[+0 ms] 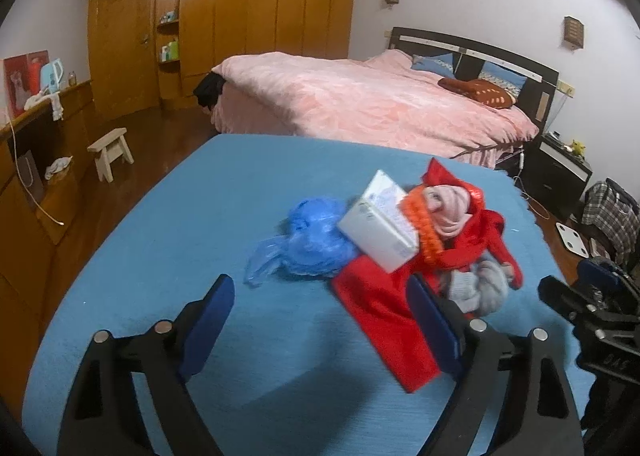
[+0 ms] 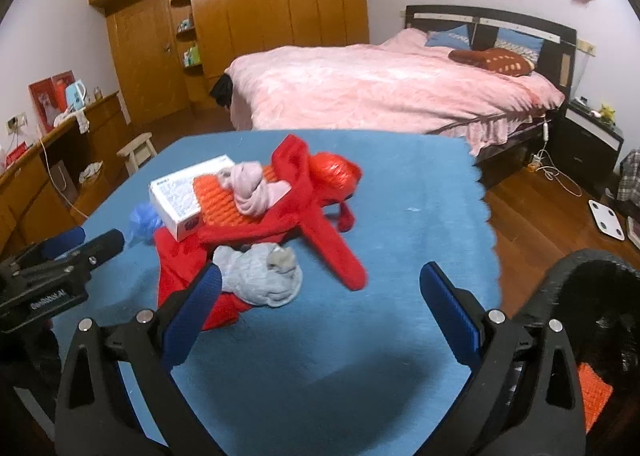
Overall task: Collect trash
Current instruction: 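Return to the pile and grasp the grey balled sock with the right gripper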
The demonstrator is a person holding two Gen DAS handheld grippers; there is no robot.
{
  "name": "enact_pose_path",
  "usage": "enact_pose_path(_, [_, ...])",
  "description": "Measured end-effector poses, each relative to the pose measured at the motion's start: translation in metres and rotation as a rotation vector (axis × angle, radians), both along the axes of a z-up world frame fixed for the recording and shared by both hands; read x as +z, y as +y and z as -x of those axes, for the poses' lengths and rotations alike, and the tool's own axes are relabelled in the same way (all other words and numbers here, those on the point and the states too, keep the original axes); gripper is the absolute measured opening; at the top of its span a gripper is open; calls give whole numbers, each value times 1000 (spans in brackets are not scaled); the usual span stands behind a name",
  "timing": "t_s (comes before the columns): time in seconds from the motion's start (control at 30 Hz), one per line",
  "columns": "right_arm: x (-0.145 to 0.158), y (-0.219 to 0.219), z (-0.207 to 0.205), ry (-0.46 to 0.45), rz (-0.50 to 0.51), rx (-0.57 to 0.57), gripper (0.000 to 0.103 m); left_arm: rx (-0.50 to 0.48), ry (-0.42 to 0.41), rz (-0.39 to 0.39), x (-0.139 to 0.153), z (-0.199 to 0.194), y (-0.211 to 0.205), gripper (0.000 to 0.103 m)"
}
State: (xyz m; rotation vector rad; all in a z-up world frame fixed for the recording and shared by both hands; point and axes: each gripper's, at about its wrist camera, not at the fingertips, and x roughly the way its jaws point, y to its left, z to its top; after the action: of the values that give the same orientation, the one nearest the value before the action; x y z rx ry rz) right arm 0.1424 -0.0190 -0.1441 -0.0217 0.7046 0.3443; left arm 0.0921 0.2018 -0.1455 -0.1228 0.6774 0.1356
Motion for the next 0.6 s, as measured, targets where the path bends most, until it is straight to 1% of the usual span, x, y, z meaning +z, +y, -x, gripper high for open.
enact_pose_path(0.13, [-11,14,-7,28,18,21,96,8,16,3,-8,-1,10,86])
enact_pose_path(0.27, [-14,25,-11,43,26,48,95,15,27,20,-14,-1,16,86])
enact_pose_path(0.33, [-15,29,-14,49,33,59,90,17,29,28,-16,-2,18,86])
enact_pose_path(0.37, [-17,31,-15,55,35,64,85,19,29,32,-16,-1,19,86])
enact_pose_path(0.4, [-18,33,-16,63,36,69,82,20,28,36,-16,-1,20,85])
enact_pose_path(0.53, [-21,39,-20,83,35,81,78,26,26,44,-16,-1,23,85])
enact_pose_path(0.6, [-24,43,-21,99,42,100,70,28,27,46,-17,-2,24,85])
